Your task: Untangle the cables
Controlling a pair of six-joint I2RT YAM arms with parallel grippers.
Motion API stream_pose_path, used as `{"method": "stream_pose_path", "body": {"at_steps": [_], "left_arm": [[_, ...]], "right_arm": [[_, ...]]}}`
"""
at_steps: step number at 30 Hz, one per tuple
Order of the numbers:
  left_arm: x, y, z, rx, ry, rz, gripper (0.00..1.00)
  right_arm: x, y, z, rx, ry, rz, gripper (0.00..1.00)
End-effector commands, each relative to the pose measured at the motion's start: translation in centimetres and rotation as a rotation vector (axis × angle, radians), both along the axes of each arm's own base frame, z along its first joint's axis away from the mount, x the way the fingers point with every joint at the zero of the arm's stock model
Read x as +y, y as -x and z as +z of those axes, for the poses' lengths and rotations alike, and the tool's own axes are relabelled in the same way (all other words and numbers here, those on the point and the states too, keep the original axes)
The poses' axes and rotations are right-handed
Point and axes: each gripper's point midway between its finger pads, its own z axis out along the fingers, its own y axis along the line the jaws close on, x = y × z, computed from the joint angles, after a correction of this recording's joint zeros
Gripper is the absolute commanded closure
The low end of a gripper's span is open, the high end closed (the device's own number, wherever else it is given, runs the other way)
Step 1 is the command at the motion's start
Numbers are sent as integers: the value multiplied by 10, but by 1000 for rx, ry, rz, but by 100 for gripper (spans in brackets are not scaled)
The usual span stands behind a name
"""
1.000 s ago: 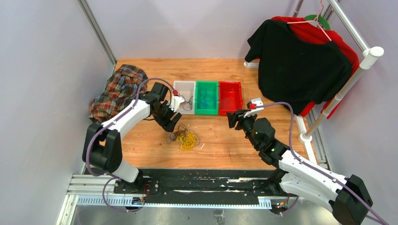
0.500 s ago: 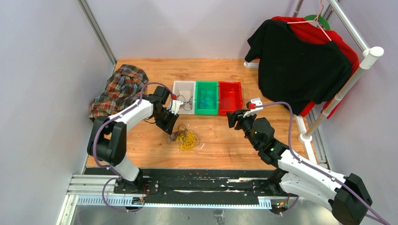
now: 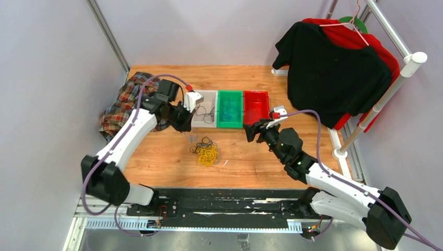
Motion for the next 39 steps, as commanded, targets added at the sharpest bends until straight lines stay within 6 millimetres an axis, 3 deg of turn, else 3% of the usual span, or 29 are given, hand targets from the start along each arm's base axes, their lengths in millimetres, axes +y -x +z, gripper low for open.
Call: {"method": "stream_pose_path", "body": {"at_steps": [1, 10, 16, 26, 39], "left_arm": [[-9, 15, 56, -89, 84, -89, 99], [-40, 42, 122, -185, 212, -207, 99], [-50, 48, 159, -242, 255, -225, 99], [-57, 61, 218, -350, 335, -277, 99], [-53, 61, 251, -464, 346, -280, 100]], "right_arm": [[38, 6, 46, -99, -75, 143, 26], [123, 41, 93, -206, -106, 386, 25], [168, 60, 86, -216, -55, 487, 24], [194, 49, 65, -192, -25, 479, 27], [197, 38, 28, -129, -8, 431, 34]]}}
